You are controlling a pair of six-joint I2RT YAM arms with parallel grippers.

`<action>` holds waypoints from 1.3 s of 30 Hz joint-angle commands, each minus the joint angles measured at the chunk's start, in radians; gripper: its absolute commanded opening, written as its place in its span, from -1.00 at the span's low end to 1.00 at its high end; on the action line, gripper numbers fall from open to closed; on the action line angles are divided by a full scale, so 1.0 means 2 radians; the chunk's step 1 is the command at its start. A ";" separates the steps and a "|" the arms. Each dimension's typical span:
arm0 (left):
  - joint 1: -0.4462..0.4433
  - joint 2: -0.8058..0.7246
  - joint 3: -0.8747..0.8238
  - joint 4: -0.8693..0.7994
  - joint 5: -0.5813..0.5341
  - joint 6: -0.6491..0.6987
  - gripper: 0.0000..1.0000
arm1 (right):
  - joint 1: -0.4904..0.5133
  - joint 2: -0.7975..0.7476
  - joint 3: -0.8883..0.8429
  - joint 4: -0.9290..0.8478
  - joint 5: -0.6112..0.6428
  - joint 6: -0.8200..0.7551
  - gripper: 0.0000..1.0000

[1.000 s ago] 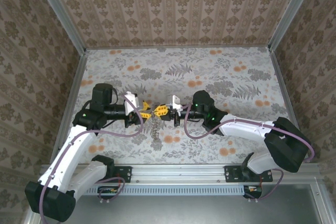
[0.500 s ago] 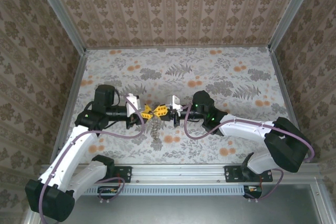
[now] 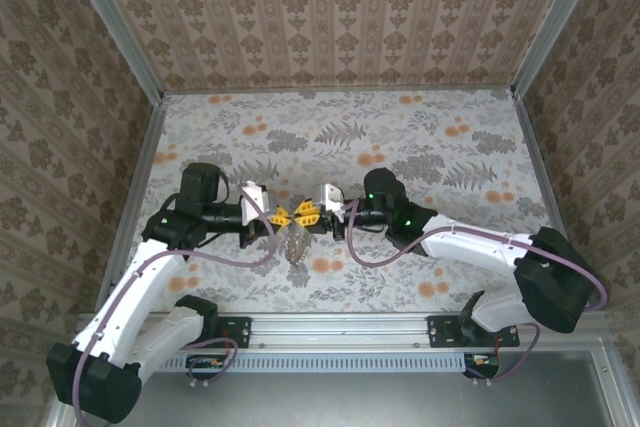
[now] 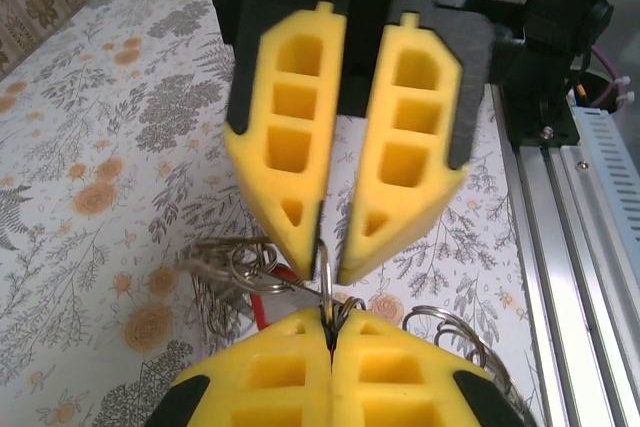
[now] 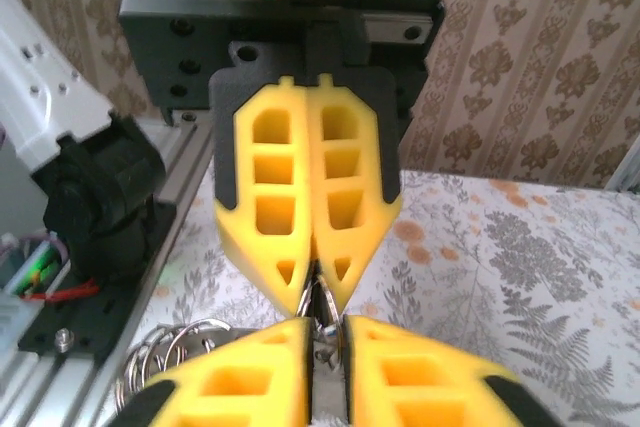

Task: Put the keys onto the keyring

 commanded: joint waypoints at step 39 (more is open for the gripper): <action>-0.061 0.039 0.064 -0.069 -0.035 0.062 -1.00 | 0.032 0.006 0.108 -0.247 0.032 -0.188 -0.60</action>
